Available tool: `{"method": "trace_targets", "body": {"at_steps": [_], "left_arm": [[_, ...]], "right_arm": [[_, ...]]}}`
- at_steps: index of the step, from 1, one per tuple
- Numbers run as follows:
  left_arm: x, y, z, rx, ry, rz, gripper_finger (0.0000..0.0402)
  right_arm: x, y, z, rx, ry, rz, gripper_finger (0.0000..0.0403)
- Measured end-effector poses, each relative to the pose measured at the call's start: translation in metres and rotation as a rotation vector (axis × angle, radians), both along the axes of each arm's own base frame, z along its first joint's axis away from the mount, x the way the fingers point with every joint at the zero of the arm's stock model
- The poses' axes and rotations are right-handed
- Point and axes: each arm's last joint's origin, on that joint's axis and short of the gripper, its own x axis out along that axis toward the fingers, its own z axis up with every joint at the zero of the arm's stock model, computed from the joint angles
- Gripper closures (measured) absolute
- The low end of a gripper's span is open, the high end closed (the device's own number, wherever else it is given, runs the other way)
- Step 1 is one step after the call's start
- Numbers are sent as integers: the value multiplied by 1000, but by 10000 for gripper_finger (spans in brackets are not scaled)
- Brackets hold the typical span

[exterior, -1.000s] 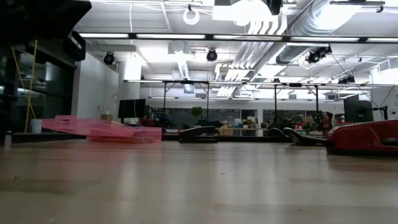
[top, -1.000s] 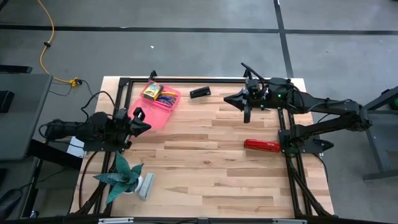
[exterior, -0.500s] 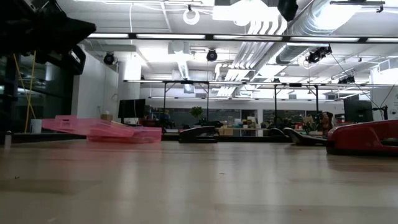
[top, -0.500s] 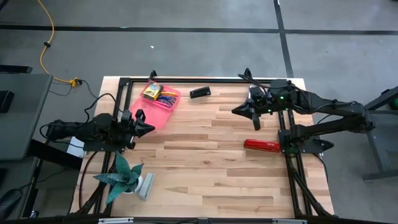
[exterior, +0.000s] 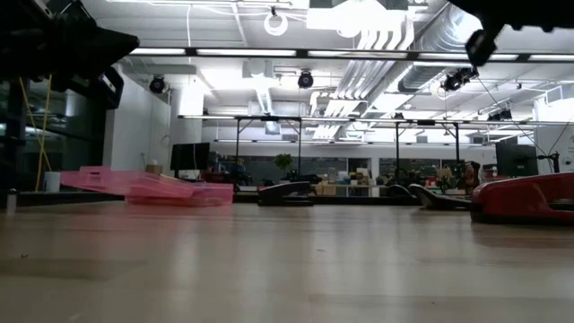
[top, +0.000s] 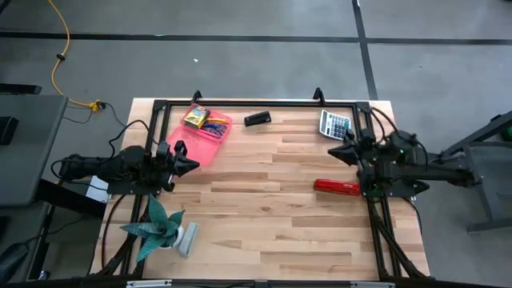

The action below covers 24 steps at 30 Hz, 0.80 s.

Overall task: Pack school essentials
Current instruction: Return to Home Position

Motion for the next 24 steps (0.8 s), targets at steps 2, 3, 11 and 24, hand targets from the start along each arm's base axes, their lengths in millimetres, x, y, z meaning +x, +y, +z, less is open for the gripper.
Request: {"method": "trace_targets", "body": {"at_steps": [2,3,11,24], "left_arm": [[0,0,0,0,0,0,401],[0,0,0,0,0,0,401],[0,0,0,0,0,0,401],[0,0,0,0,0,0,401]], "right_arm": [[-5,4,-15,22,-33,6,403],[-6,6,-23,32,-44,6,403],[-15,11,-55,1,-52,-40,403],[-3,10,-97,-67,50,-90,403]]}}
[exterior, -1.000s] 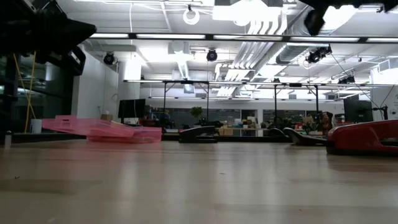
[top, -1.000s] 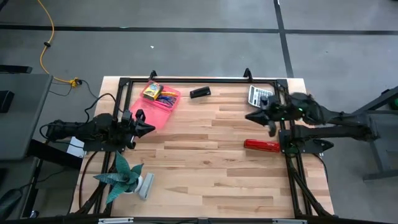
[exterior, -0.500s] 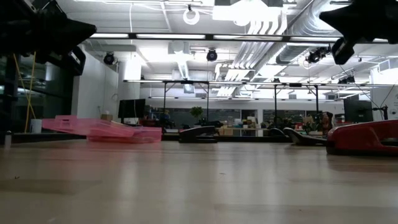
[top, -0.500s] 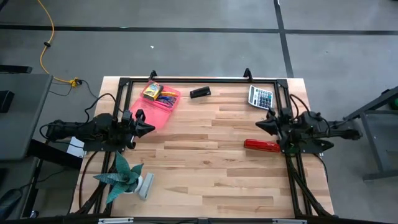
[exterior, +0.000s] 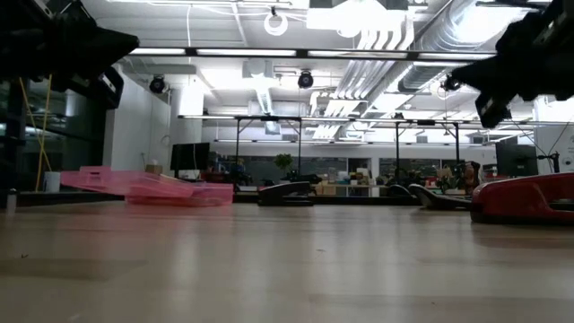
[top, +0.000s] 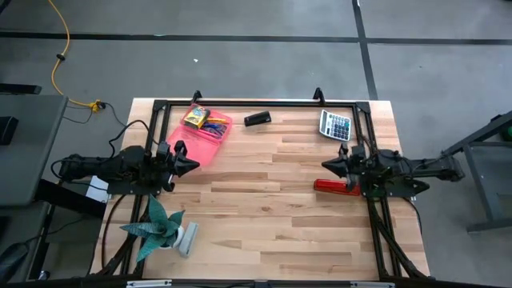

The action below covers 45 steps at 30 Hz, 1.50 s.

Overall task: Pack school essentials
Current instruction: Return to Home Position

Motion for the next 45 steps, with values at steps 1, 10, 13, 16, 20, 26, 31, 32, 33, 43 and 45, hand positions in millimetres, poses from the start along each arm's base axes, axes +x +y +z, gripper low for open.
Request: {"method": "trace_targets", "body": {"at_steps": [1,10,13,16,20,26,31,32,33,43,45], "left_arm": [[0,0,0,0,0,0,401],[0,0,0,0,-1,0,401],[0,0,0,0,-1,0,401],[0,0,0,0,-1,0,401],[0,0,0,0,-1,0,401],[0,0,0,0,-1,0,401],[0,0,0,0,-1,0,401],[0,0,0,0,-1,0,401],[0,0,0,0,-1,0,401],[0,0,0,0,-1,0,401],[0,0,0,0,-1,0,401]], "right_arm": [[0,0,-1,-21,21,-8,403],[2,-1,-3,-299,62,-27,403],[3,0,-4,-356,77,-26,403],[3,0,-4,-359,78,-26,403],[3,0,-4,-359,78,-25,403],[3,0,-4,-359,79,-25,403],[3,0,-4,-359,78,-24,403],[3,0,-4,-359,79,-24,403],[3,0,-4,-359,79,-24,403],[3,0,-4,-359,79,-23,402],[3,0,-4,-359,79,-23,402]]}}
